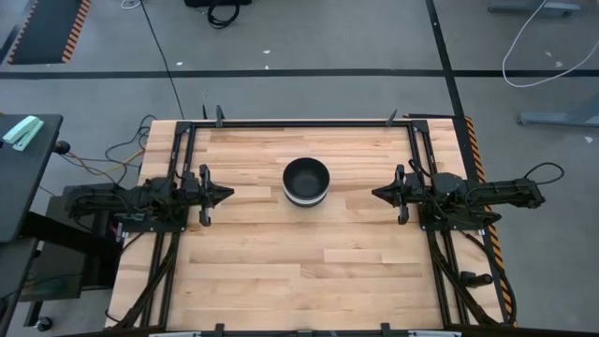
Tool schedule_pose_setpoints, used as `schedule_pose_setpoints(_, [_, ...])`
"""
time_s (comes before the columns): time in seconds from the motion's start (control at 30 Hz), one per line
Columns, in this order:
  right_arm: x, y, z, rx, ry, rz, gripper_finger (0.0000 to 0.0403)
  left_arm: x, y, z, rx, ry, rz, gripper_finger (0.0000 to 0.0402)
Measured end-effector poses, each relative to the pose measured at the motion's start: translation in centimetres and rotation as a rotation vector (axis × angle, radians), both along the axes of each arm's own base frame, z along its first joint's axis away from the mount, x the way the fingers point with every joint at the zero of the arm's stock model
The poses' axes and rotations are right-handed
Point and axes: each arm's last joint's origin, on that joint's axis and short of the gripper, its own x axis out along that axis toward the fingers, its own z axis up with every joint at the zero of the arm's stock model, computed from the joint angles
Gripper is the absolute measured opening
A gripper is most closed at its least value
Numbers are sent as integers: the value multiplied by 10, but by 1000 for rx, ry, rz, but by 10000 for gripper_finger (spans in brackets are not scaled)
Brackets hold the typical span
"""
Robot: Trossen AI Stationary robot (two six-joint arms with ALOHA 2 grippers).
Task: Nest bowls inside each other
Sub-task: Return to Home Position
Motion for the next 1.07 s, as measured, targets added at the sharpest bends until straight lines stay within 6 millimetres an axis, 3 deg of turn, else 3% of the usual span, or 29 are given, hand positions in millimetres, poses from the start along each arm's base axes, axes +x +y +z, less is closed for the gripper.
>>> schedule_pose_setpoints(1.07, [0,0,0,0,0,0,18,0,0,0,0,0,0,35])
